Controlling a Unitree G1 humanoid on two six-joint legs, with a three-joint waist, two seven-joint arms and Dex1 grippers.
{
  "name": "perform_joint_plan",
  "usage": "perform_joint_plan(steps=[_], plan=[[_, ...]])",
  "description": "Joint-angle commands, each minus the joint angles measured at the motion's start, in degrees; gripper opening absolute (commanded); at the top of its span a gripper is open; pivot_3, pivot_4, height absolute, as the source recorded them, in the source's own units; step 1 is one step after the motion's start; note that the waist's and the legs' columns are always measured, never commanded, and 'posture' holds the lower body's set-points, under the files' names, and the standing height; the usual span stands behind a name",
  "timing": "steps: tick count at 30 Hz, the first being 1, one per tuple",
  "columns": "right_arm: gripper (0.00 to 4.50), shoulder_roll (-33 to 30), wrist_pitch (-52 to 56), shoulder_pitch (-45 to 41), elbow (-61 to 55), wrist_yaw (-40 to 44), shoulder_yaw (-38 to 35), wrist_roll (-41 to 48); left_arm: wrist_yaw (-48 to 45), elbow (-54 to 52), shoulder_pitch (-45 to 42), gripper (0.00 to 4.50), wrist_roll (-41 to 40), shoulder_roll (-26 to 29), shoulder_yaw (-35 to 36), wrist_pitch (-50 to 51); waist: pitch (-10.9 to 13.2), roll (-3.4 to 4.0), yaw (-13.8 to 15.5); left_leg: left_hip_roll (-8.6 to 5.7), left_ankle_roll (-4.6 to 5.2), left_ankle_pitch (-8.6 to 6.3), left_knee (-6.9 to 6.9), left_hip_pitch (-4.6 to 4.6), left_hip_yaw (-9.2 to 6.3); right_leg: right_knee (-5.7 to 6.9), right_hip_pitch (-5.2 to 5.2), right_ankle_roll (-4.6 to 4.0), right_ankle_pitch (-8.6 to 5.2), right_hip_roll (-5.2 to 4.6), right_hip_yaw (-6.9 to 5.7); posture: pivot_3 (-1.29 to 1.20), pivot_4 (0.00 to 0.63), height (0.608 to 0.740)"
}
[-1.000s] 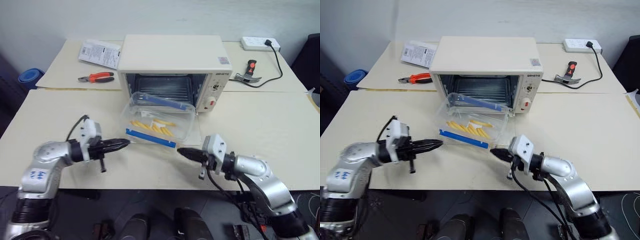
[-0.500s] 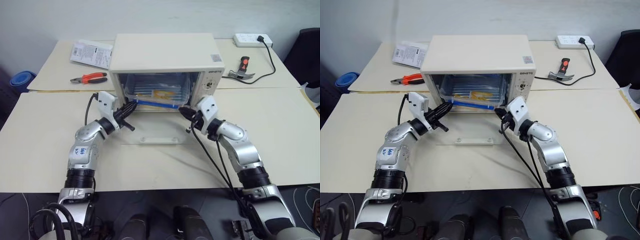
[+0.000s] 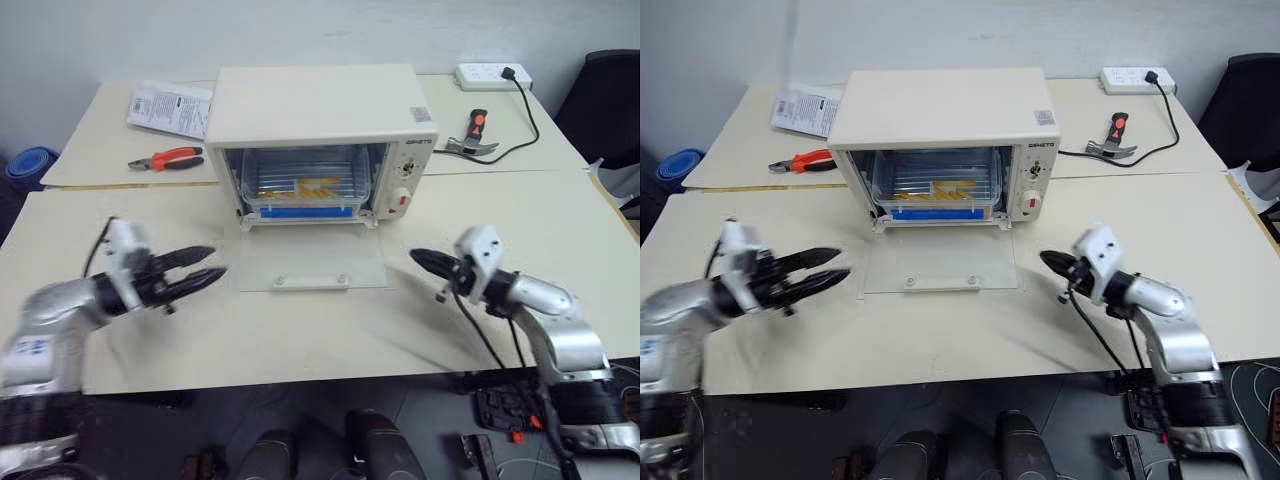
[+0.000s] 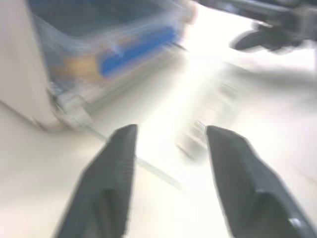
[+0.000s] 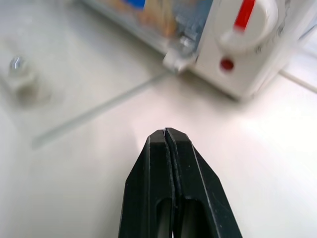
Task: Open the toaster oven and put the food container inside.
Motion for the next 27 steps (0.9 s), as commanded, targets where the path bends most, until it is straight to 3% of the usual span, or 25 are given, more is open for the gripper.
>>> perform_joint_plan(steps=[1,3,4,14,20,23,27], plan=[[0.0,0.6,-7.5,-0.3,5.4,5.8,2.4,-1.3,-7.2,2.3,-0.1,3.73,-1.8,3.4,3.8,-3.1,0.0,0.03,0.1,0.0,0.0,0.01,-0.01,0.08,-0.01,0.0,0.1,0.0,0.0,0.0,-0.01,0.0,0.15,0.74],[0.0,2.7,-10.3,-1.5,8.4,7.5,3.6,-1.3,-9.2,3.5,-0.5,4.42,-1.4,3.5,4.0,-5.2,0.0,0.1,0.1,0.0,0.0,0.0,-0.07,0.22,-0.01,-0.01,0.23,-0.02,-0.01,-0.01,-0.01,0.0,0.15,0.74],[0.0,4.0,-11.2,-2.3,9.1,7.8,4.0,-1.0,-9.3,3.6,-0.7,4.47,-1.2,3.3,3.9,-5.7,0.0,0.1,0.1,0.0,0.01,0.0,-0.06,0.2,-0.01,-0.01,0.22,-0.02,-0.01,-0.01,-0.01,0.0,0.15,0.74],[0.0,14.9,-16.4,-9.9,5.9,7.0,-2.3,9.6,1.4,1.0,3.2,4.47,-0.4,-3.2,6.1,-5.6,0.0,0.1,-0.2,0.03,-0.03,-0.02,-0.09,0.03,0.02,0.08,-0.1,-0.02,0.0,0.02,-0.01,0.0,0.15,0.74],[0.0,14.2,-6.6,-10.0,-4.7,3.4,-6.0,18.2,6.7,-1.0,10.6,4.47,5.9,-6.9,5.1,-13.1,0.0,0.1,0.0,0.02,-0.02,-0.03,-0.08,0.0,0.0,0.05,-0.1,-0.03,0.0,0.0,-0.01,0.0,0.15,0.74],[0.59,8.2,-4.5,-5.0,-9.0,9.4,-3.5,16.0,8.5,-2.6,13.1,4.5,8.3,-8.2,4.3,-16.1,0.0,0.06,0.8,0.03,-0.01,-0.04,-0.08,0.0,-0.01,0.03,-0.09,-0.03,0.0,-0.01,-0.01,0.0,0.15,0.74],[1.94,-0.1,-10.9,3.4,-5.9,17.0,-2.4,9.9,10.4,-4.1,14.9,4.5,11.0,-9.4,3.0,-19.5,0.0,0.03,2.0,0.01,0.1,-0.1,-0.05,0.01,0.0,-0.12,0.05,-0.03,0.0,-0.04,-0.02,0.0,0.15,0.74]])
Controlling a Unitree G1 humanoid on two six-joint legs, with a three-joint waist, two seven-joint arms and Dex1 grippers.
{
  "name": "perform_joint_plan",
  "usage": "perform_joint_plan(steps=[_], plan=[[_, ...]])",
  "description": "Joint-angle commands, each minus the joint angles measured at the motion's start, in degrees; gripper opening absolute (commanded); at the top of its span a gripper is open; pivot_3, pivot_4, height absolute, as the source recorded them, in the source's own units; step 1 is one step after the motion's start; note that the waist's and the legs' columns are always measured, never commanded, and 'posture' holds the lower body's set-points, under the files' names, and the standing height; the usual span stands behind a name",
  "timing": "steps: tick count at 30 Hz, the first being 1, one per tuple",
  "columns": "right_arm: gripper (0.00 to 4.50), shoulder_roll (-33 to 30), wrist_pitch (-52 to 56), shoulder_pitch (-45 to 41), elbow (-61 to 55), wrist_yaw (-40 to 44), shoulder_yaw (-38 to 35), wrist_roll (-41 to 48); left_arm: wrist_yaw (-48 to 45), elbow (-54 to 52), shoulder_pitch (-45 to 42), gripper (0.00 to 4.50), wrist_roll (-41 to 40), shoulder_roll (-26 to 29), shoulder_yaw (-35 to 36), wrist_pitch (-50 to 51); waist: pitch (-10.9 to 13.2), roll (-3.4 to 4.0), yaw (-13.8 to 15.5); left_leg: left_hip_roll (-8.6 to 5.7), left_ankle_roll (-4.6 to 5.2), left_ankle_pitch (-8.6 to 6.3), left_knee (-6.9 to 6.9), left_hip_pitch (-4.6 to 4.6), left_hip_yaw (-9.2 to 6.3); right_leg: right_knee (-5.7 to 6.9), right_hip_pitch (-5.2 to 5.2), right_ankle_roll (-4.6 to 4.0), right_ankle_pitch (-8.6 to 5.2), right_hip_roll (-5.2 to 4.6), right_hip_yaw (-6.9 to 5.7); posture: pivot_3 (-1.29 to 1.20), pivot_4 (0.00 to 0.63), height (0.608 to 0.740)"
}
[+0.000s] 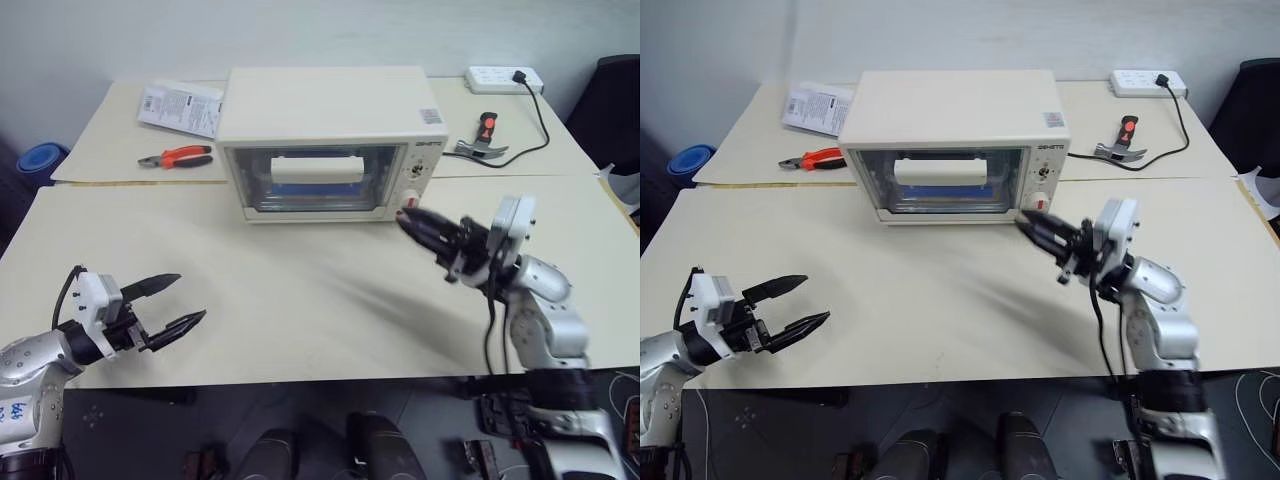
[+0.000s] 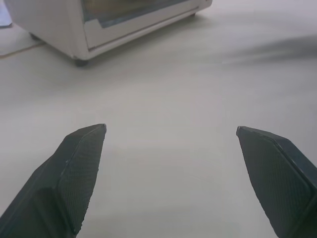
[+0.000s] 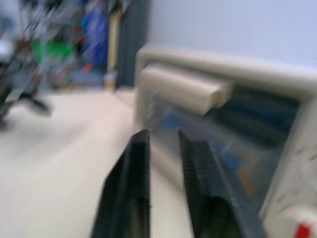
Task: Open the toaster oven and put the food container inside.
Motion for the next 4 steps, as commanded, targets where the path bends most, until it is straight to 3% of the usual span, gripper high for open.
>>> perform_joint_plan(steps=[1,4], plan=[[2.29,-2.8,-4.4,3.5,2.3,4.0,-1.3,-2.0,1.1,-2.1,0.5,4.5,1.1,-0.4,-0.1,-3.3,0.0,0.0,0.3,0.0,0.02,-0.01,0.03,0.03,0.04,-0.03,0.06,0.0,0.0,0.0,0.02,0.0,0.15,0.74],[3.23,-3.5,-8.4,5.0,6.3,5.2,-3.4,-2.7,2.6,-3.1,0.1,4.5,1.3,-2.1,-0.1,-6.2,0.0,0.01,0.2,0.02,0.02,0.0,0.07,0.17,0.13,-0.01,0.19,0.01,0.01,0.0,0.0,0.0,0.15,0.74]])
